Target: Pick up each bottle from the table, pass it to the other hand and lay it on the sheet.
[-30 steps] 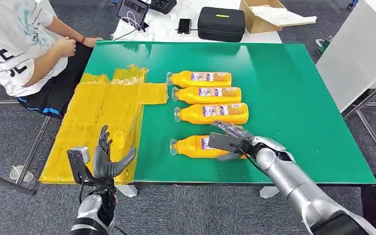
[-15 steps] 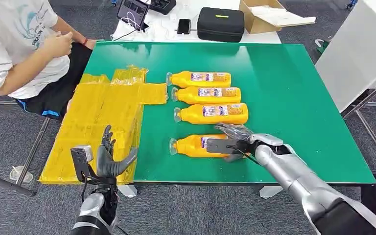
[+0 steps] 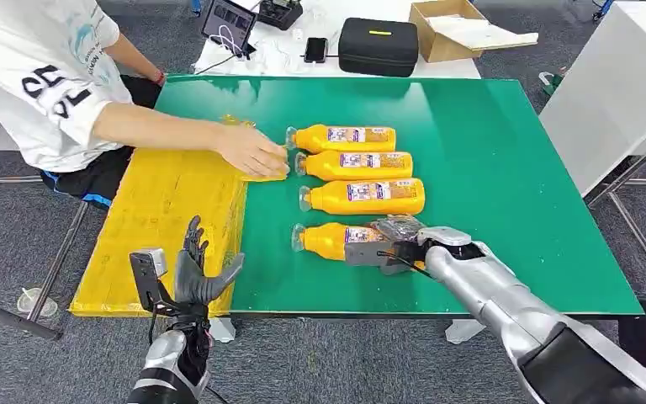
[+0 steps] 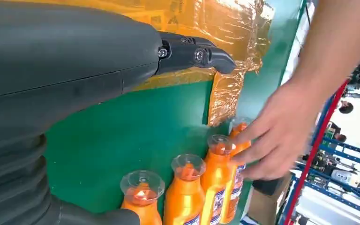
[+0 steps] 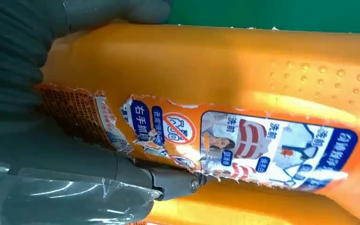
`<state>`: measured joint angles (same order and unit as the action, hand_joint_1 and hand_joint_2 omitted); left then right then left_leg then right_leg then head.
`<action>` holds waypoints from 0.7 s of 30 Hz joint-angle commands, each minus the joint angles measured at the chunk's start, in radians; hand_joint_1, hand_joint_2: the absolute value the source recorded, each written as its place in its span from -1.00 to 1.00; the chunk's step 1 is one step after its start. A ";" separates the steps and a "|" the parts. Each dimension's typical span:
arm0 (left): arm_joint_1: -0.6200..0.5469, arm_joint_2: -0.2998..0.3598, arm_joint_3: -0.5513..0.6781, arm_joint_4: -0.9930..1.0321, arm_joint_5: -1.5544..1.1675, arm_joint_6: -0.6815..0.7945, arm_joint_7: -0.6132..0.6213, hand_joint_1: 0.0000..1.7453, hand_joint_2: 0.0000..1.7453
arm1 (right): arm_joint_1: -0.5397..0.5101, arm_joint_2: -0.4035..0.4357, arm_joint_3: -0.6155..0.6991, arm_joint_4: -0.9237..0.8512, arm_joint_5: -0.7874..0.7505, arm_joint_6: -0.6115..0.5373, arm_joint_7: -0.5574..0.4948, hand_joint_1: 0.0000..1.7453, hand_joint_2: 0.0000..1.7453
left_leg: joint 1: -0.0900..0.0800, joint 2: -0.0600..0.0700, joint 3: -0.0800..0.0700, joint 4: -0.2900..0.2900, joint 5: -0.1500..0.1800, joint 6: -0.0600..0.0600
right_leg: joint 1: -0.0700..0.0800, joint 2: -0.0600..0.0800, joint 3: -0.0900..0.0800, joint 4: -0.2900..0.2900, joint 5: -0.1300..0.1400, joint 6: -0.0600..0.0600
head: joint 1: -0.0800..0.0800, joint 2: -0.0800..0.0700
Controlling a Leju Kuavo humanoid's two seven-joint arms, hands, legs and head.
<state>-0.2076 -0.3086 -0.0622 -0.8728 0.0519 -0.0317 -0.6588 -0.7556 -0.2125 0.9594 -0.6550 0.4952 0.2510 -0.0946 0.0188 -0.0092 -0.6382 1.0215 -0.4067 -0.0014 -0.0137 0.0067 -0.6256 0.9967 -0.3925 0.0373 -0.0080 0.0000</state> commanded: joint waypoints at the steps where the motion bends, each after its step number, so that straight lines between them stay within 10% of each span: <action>1: -0.015 0.021 -0.008 0.030 0.009 -0.005 -0.011 -1.00 1.00 | 0.146 -0.061 -0.130 -0.165 -0.141 -0.101 -0.069 1.00 1.00 | 0.001 -0.003 0.003 -0.002 0.000 0.001 | 0.001 -0.004 0.004 -0.003 -0.001 -0.001 | 0.000 0.000; 9: 0.059 0.019 -0.011 -0.111 0.040 -0.012 -0.008 -1.00 1.00 | 0.440 0.173 -0.547 -0.576 -0.065 -0.485 -0.288 1.00 1.00 | 0.001 0.001 -0.002 -0.001 -0.002 0.000 | 0.001 0.001 -0.001 0.000 0.000 -0.001 | 0.000 0.000; 21: 0.079 0.036 -0.109 -0.267 0.206 -0.132 0.061 -1.00 1.00 | 0.572 0.288 -0.699 -0.712 -0.055 -0.715 -0.483 1.00 1.00 | 0.001 -0.002 -0.008 -0.001 -0.001 0.000 | 0.001 -0.001 -0.006 0.000 -0.002 -0.001 | 0.000 0.000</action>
<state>-0.1388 -0.3082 -0.0908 -1.0330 0.1956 -0.1014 -0.6272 -0.2647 -0.0039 0.3991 -1.2981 0.4616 -0.4375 -0.5309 0.0205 -0.0112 -0.6476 1.0211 -0.4071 -0.0015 -0.0131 0.0062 -0.6331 0.9971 -0.3935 0.0367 -0.0080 0.0000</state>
